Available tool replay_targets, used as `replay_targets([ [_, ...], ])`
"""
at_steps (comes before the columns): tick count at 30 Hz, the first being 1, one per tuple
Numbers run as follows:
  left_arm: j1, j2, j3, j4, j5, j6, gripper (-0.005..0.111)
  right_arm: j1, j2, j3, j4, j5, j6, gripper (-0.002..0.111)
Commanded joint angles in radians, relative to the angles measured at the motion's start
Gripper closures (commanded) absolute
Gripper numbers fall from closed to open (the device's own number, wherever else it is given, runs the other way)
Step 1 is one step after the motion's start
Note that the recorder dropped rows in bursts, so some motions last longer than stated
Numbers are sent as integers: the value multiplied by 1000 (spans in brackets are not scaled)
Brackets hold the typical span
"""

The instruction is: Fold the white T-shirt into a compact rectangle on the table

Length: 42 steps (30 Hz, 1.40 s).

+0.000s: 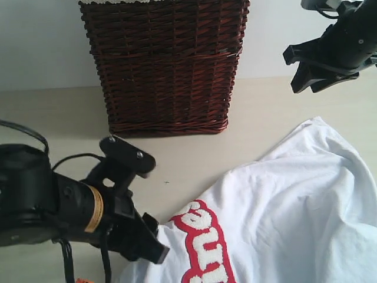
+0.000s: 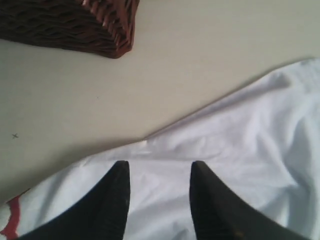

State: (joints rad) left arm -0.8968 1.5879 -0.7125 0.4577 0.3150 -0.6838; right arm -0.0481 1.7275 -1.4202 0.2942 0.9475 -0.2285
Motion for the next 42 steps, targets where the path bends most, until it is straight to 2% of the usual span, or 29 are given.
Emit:
replay_targets([
  [1, -2, -106, -6, -120, 23, 67, 47, 1, -48, -3, 73, 27, -47, 68],
  [4, -89, -153, 31, -317, -63, 266, 47, 1, -51, -3, 134, 34, -82, 68],
  [7, -179, -130, 49, -394, -95, 362, 47, 1, -51, -3, 146, 50, -93, 68],
  [11, -196, -30, 49, -393, -85, 365, 52, 1, -51, -3, 146, 76, -93, 68],
  [15, -134, 100, 44, -390, -73, 386, 72, 1, -51, -1, 153, 101, -93, 68],
  [17, -68, 142, 29, -384, -60, 400, 83, 1, -51, -1, 153, 103, -93, 68],
  [20, 41, 168, -7, -382, -55, 416, 104, 1, -51, -1, 158, 103, -93, 68],
  [21, 76, 170, -25, -380, -46, 431, 106, 1, -51, -1, 160, 103, -93, 68],
  [28, 284, 198, -227, -380, 169, 523, 107, 1, -51, -1, 160, 93, -95, 68],
  [31, 350, 231, -280, -376, 234, 547, 107, 1, -51, -1, 160, 93, -95, 68],
  [34, 360, 225, -287, -376, 244, 564, 107, 1, -51, -1, 171, 93, -107, 68],
  [38, 304, 123, -287, -432, 248, 602, 106, 1, -51, -1, 185, 93, -120, 68],
  [40, 280, 70, -287, -432, 244, 602, 94, 1, -51, -1, 185, 93, -127, 68],
  [41, 280, 63, -287, -432, 228, 602, 78, 1, -51, -1, 185, 101, -127, 68],
  [42, 288, 65, -287, -432, 220, 602, 67, 1, -51, -1, 185, 105, -127, 68],
])
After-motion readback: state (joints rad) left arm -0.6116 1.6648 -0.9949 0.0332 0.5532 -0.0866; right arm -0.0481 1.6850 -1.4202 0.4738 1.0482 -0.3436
